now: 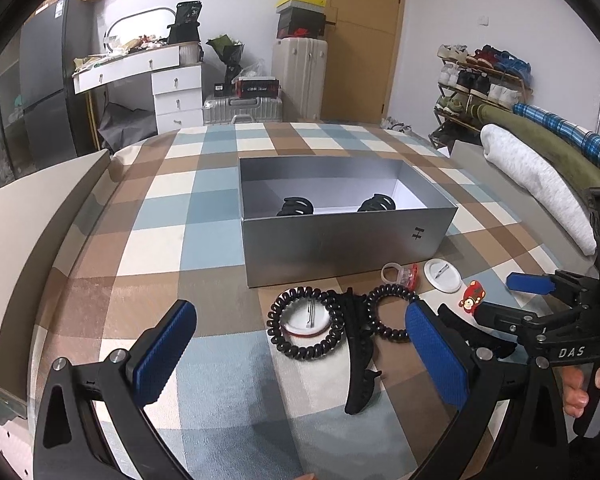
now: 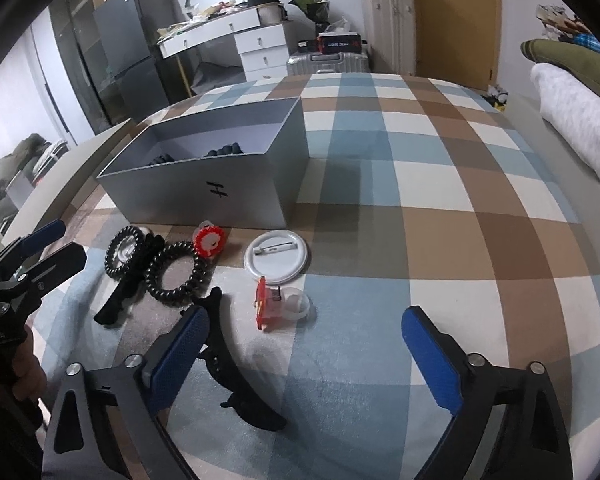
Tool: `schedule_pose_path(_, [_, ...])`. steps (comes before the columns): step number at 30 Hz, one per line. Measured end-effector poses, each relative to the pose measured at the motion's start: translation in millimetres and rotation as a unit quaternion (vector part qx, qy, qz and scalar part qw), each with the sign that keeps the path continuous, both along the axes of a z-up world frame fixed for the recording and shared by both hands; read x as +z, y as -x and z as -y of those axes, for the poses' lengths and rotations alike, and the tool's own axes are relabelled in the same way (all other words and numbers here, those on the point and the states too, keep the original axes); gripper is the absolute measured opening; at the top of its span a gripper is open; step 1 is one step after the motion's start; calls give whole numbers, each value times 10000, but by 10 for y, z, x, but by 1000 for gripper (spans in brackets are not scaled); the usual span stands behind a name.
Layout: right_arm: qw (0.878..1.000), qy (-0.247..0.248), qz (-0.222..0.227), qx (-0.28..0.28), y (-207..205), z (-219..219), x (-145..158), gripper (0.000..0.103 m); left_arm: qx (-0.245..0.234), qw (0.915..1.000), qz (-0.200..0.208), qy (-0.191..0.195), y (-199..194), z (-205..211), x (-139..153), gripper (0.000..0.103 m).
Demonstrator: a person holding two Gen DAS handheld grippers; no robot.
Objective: Organize jewelry
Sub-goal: 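Move the left tool to the long black claw clip while the right tool reaches the red clip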
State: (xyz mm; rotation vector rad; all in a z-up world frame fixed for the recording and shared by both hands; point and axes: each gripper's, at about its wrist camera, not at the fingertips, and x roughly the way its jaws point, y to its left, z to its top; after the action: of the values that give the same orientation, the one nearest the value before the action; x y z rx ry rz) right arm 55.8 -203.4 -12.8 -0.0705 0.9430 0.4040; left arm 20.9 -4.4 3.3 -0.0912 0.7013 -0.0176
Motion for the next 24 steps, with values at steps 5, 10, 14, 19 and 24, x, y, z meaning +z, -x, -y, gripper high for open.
schedule_pose_path(5, [9999,73,-30,119,-6,-41,-39,76,13,10000,-47,-13,-8,5,-22,102])
schedule_pose_path(10, [10000,12,-49,83,-32,-17,-43,64,-12,9999,-105,-16,-19,14,-45,102])
schedule_pose_path(14, [10000,44,-32,70,-49,-17,-39,60,-26,9999,-138,-9,-26,21,-56,102])
schedule_pose_path(19, [9992,325,46,240,-20,-112,-52,60,-35,9998,-188,-20,-30,31,-70,102])
schedule_pose_path(24, [9979,525,158,347,-3,-185,-69,54,-46,9997,-236,-29,-32,42,-84,102])
